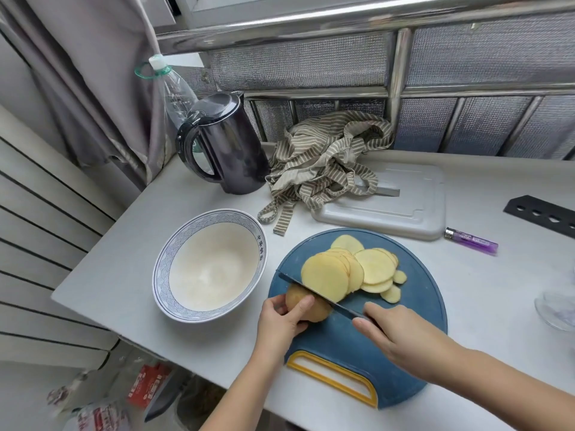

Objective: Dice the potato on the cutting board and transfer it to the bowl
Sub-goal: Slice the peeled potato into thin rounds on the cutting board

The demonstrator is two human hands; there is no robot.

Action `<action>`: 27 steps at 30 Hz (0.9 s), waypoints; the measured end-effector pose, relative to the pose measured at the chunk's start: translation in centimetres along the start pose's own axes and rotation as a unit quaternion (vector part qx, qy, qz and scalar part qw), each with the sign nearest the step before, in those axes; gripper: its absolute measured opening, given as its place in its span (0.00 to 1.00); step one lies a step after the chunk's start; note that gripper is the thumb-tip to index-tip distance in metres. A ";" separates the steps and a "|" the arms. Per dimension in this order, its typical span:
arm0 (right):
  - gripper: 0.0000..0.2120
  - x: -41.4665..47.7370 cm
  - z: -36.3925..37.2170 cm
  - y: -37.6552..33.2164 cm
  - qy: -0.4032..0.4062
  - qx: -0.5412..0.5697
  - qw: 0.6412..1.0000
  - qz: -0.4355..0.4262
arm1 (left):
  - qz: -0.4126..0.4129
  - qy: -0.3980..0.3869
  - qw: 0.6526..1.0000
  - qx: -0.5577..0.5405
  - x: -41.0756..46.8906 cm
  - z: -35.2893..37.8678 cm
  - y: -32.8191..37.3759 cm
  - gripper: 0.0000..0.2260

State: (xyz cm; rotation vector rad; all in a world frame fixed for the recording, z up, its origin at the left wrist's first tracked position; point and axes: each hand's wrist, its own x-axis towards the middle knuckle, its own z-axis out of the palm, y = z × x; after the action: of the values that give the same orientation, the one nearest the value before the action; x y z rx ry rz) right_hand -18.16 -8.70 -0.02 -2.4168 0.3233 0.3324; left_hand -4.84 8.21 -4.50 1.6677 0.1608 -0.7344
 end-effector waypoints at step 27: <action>0.18 -3.4 -0.9 -1.1 0.021 -0.149 0.988 -0.025 | -0.043 -0.019 0.999 0.000 1.5 -1.1 -0.6 0.29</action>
State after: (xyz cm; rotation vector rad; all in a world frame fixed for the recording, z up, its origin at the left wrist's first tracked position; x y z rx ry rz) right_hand -20.89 -8.01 2.37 -2.7234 0.2436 0.3272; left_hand -3.48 8.93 -5.77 1.6535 0.2067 -0.8309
